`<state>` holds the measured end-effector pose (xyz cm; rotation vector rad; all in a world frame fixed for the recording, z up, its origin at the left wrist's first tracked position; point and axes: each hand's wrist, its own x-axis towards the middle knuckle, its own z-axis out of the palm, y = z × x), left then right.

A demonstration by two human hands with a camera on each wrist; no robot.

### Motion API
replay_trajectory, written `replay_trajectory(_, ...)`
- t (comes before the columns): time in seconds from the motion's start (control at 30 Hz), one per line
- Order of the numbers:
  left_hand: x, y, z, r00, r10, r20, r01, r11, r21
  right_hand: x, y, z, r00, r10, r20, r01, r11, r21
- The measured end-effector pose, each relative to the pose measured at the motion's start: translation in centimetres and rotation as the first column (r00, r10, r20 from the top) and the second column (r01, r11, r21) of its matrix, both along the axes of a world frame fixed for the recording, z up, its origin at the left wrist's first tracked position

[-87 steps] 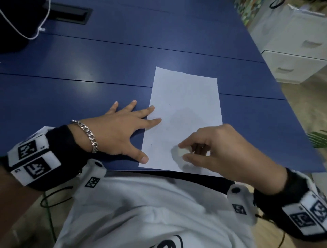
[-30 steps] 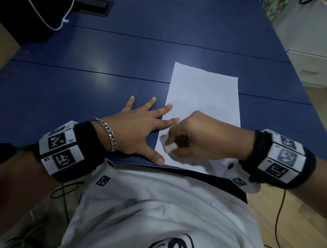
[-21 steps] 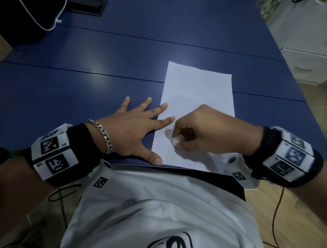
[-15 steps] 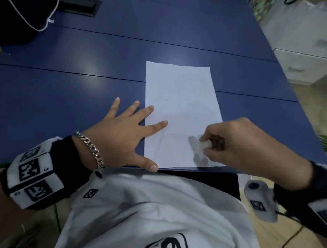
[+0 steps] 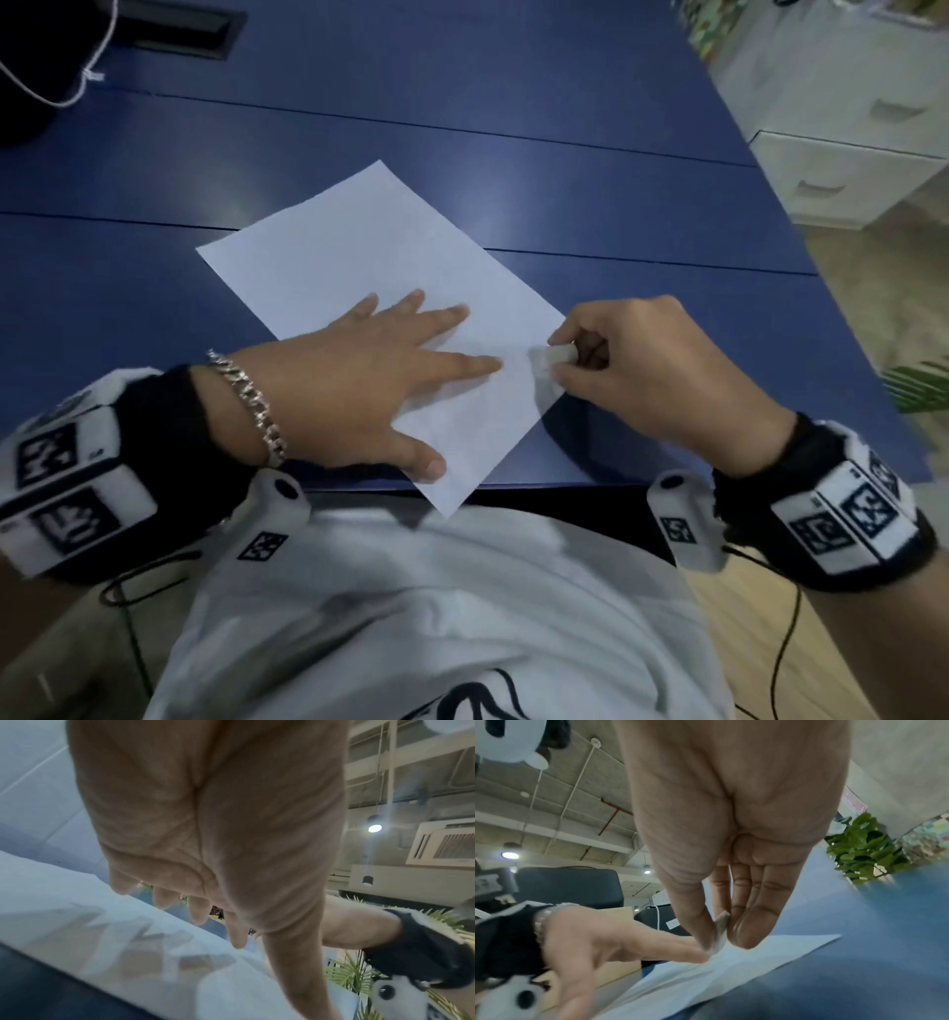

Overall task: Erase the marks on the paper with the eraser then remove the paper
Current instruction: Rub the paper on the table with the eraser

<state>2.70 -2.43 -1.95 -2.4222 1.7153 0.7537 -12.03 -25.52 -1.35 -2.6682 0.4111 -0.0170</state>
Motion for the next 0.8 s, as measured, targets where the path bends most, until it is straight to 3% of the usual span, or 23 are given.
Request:
replay_trajectory(0.2,0.4,-1.3,-2.8,0.999,0.008,0.041,-0.010,0.998,0.064,-1.9,3.1,-0.9,0.998,0.066,-0.021,-0.065,0.996,0.064)
replay_trajectory(0.4,0.2,-1.3,-3.4,0.997,0.023,0.074,-0.028,0.997,0.066,-1.9,3.9,-2.3,1.000,-0.024,0.016,0.024,0.999,-0.027)
replay_trajectory(0.6,0.2,-1.2,-3.8,0.996,0.043,0.074,-0.046,0.998,0.048,-2.6,7.2,-1.8,0.977,0.192,-0.092,-0.184,0.979,0.087)
replay_trajectory(0.8,0.3,-1.2,-4.1,0.996,0.039,0.085,-0.045,0.997,0.063,-1.2,3.6,-1.6,0.999,-0.030,0.020,0.031,0.998,-0.058)
